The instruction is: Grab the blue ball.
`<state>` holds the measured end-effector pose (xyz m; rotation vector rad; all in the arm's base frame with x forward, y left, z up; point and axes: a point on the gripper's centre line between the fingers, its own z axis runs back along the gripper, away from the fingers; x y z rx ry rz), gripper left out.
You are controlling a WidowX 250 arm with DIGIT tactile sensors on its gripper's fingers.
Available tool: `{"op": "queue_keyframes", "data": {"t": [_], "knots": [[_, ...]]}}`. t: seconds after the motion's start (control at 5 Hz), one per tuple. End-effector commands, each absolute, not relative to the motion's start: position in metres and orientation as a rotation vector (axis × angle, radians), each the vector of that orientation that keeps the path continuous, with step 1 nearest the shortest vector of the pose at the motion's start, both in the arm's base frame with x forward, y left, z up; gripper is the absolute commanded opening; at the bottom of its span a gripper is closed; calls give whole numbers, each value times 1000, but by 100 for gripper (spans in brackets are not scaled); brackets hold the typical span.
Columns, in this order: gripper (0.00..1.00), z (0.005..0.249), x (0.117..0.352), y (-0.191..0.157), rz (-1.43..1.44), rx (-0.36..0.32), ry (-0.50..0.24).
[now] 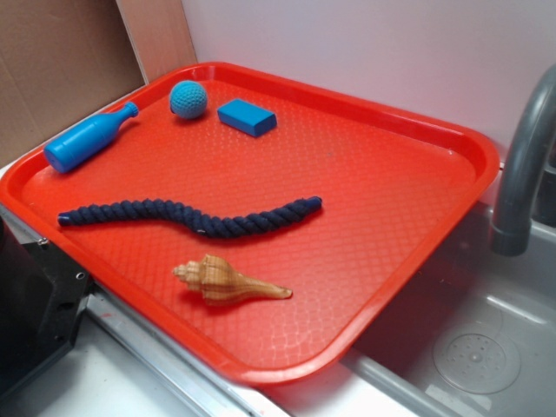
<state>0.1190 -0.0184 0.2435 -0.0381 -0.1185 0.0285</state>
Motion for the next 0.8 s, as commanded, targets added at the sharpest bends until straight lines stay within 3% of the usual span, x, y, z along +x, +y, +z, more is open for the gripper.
{"op": "queue_keyframes", "data": {"t": [0.0, 0.6], "knots": [[100, 244, 119, -18, 28, -38, -119], [100, 189, 154, 36, -279, 53, -238]]}}
